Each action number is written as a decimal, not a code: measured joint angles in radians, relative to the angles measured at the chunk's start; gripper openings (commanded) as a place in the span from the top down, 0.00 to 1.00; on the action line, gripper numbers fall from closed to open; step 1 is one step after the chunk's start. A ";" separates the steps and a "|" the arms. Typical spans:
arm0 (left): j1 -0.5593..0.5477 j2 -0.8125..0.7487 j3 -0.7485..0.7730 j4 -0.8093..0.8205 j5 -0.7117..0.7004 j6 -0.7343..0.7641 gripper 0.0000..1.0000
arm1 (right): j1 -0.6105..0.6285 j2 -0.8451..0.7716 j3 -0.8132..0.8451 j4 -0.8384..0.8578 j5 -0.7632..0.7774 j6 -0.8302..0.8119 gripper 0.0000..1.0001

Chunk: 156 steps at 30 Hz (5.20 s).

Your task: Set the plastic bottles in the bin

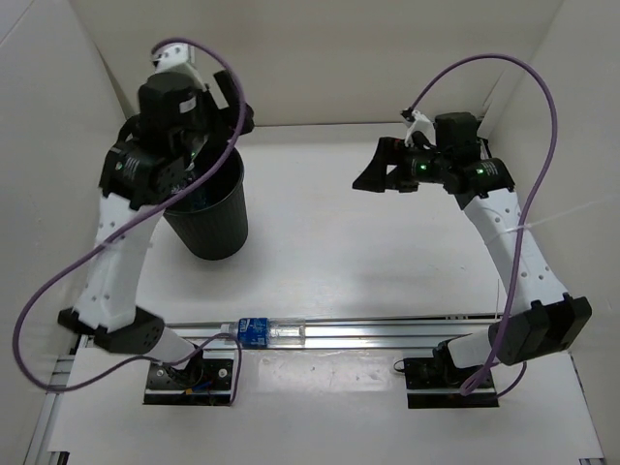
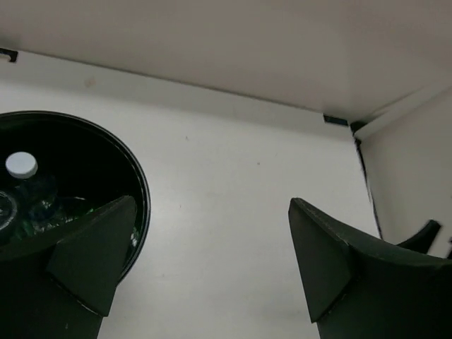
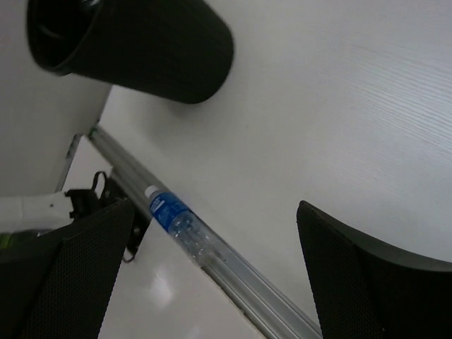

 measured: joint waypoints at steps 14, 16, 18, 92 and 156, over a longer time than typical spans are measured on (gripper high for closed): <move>0.052 -0.077 -0.207 0.030 -0.056 -0.002 0.00 | 0.310 0.122 0.009 0.005 -0.098 -0.124 0.00; 0.052 0.000 -0.208 -0.002 -0.012 0.030 0.00 | 0.312 0.122 0.009 0.004 -0.084 -0.134 0.00; 0.051 0.072 -0.206 -0.046 0.023 0.062 0.00 | 0.309 0.121 0.009 0.003 -0.061 -0.139 0.00; -0.044 -0.686 -0.554 0.194 -0.054 -0.015 0.00 | 1.058 0.134 -0.748 0.739 0.491 -0.562 0.00; -0.147 -1.005 -1.062 0.242 -0.454 -0.116 0.00 | 0.596 -0.011 0.295 0.057 0.701 -0.225 0.00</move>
